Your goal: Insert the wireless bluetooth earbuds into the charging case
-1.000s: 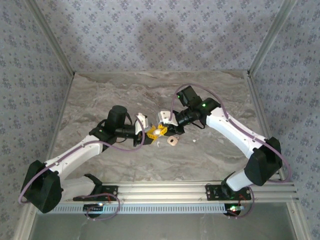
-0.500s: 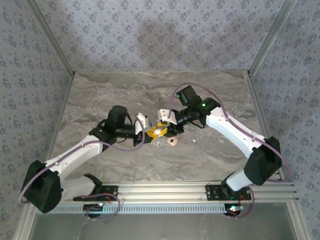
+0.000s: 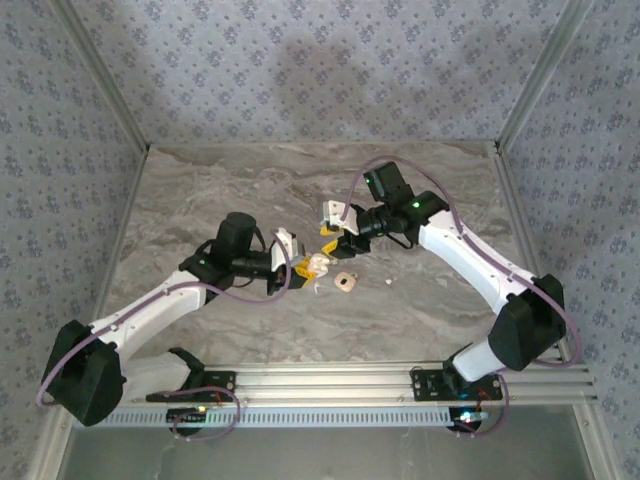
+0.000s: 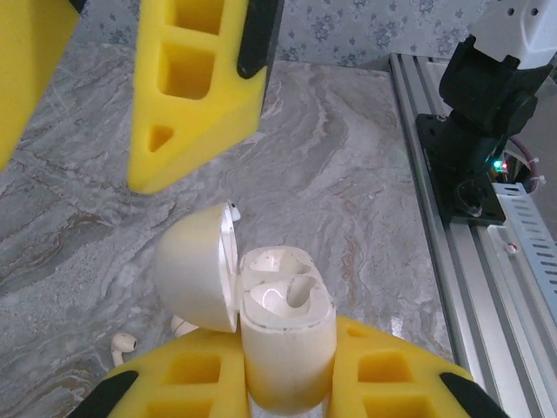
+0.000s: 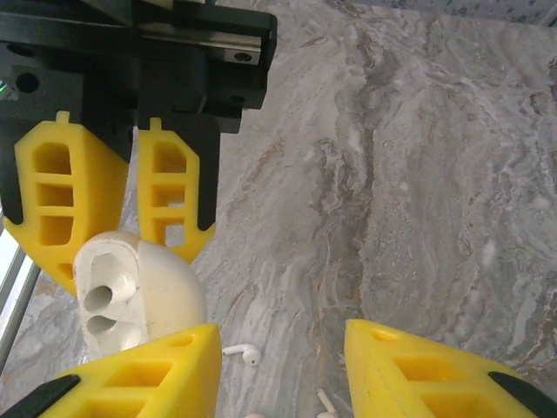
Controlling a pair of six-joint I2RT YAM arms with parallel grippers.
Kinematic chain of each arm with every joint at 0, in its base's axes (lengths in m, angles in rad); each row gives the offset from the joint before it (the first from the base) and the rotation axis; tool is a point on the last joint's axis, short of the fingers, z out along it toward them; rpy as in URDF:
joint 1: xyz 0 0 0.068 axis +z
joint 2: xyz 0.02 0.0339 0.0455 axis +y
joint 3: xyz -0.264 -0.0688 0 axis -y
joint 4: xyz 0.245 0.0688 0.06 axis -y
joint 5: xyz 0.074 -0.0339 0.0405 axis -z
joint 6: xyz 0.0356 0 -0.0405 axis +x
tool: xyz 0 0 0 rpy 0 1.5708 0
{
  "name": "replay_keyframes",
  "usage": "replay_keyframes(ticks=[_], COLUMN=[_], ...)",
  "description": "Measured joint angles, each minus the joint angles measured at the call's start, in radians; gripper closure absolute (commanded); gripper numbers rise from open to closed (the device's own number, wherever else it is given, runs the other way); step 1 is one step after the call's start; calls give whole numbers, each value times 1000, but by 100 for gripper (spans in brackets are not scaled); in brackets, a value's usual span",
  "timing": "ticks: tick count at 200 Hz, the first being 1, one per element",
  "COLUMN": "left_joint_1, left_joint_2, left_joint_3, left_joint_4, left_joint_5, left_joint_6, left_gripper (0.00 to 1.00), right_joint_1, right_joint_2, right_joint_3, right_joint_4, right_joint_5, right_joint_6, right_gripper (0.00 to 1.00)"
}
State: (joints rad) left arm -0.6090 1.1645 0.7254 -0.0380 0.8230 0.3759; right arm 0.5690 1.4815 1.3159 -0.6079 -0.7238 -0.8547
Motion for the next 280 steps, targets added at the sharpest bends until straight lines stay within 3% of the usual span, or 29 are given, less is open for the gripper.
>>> replay_keyframes(ticks=[62,83,123,145,174,230,280], left_joint_1=[0,0,1,2,7,8,20], left_joint_2=[-18,-18,3,11,11,11,10], left_joint_3=[-86,-127,-179,-183,-184,-184,-184], left_joint_4=[121,183,293,320,335,335,334], left_joint_5=[-12,-29,-55,-63,-76,-79,-79], left_joint_6=[-61,-89,-147,-161,-169,-169,-169], left_gripper=[81,82,82,82,82,82,82], right_joint_1=[-35,-66,-139,-203,-285,-319,-332], right_joint_2=[-51,-75,-84,-47,51,267,334], right_joint_3=[-48,-51,-69,-77,-95,-144,-156], right_joint_4=[62,83,18,-71,-147,-166,-148], right_joint_5=[-1,35,223,329,378,376,377], right_joint_6=[114,260,567,723,866,961,987], right_gripper=[52,52,53,51,44,41,40])
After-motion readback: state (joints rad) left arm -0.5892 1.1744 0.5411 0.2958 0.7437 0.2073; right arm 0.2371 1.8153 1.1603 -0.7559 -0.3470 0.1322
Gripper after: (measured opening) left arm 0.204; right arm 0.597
